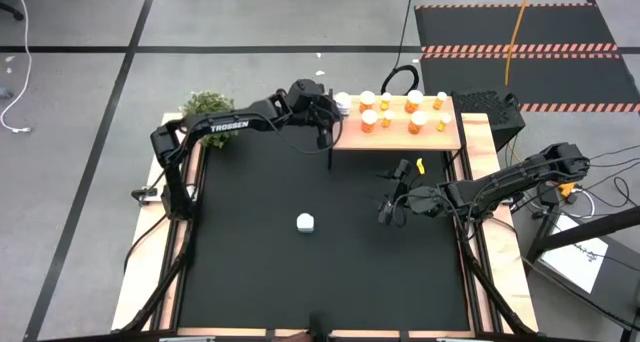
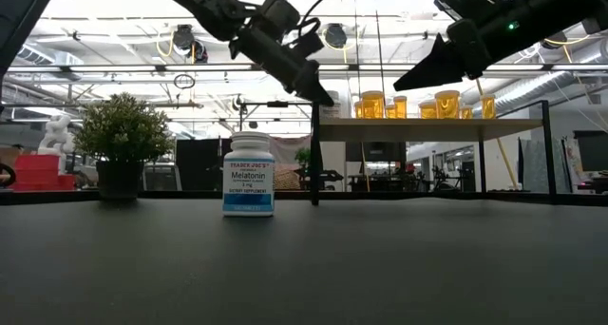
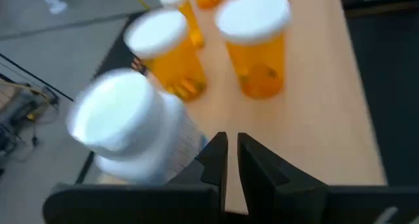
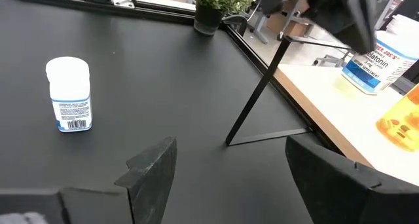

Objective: Pick and place medicine bottles onto shelf by color
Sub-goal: Put the large white pill bottle on the shelf

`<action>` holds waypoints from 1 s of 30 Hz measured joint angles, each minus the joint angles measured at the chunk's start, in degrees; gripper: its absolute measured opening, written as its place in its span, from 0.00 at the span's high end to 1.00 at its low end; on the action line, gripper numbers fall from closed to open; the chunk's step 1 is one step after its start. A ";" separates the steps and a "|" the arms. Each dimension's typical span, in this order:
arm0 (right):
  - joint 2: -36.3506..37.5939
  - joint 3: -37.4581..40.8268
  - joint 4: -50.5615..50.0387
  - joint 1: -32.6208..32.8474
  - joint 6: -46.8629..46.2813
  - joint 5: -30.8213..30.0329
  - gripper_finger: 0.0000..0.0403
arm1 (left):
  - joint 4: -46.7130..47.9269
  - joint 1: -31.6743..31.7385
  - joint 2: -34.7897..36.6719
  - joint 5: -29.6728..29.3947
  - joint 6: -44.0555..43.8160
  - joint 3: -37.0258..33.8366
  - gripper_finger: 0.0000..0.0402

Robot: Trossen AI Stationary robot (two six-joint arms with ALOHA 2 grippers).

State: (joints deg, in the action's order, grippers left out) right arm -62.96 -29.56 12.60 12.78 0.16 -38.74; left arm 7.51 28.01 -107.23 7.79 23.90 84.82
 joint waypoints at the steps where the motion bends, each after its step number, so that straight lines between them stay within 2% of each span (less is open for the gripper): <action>1: 0.00 0.00 0.00 0.00 0.01 0.00 0.31 | -1.00 0.28 -0.09 0.00 0.00 0.00 0.91; 12: 0.00 0.00 -0.02 0.00 0.14 0.00 0.31 | -3.76 3.08 -1.36 1.19 -0.21 -0.02 0.91; 17: 0.00 0.00 -0.02 0.00 0.33 0.00 0.31 | -4.49 3.06 -1.36 4.69 -0.65 -0.02 0.91; 23: 0.00 0.00 -0.02 0.00 0.33 0.00 0.31 | -4.76 1.68 -1.36 5.51 -0.28 -0.02 0.91; 26: 0.00 0.00 -0.06 0.00 0.33 0.00 0.31 | -1.99 1.18 -0.24 4.36 -0.48 -0.09 0.91; 30: 0.02 0.00 -0.28 0.07 0.33 0.00 0.31 | 5.91 -1.41 5.23 3.57 -2.00 -0.08 0.91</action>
State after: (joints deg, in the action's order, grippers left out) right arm -62.94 -29.56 12.32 12.84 0.49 -38.74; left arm 13.42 26.60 -102.00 11.37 21.90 84.74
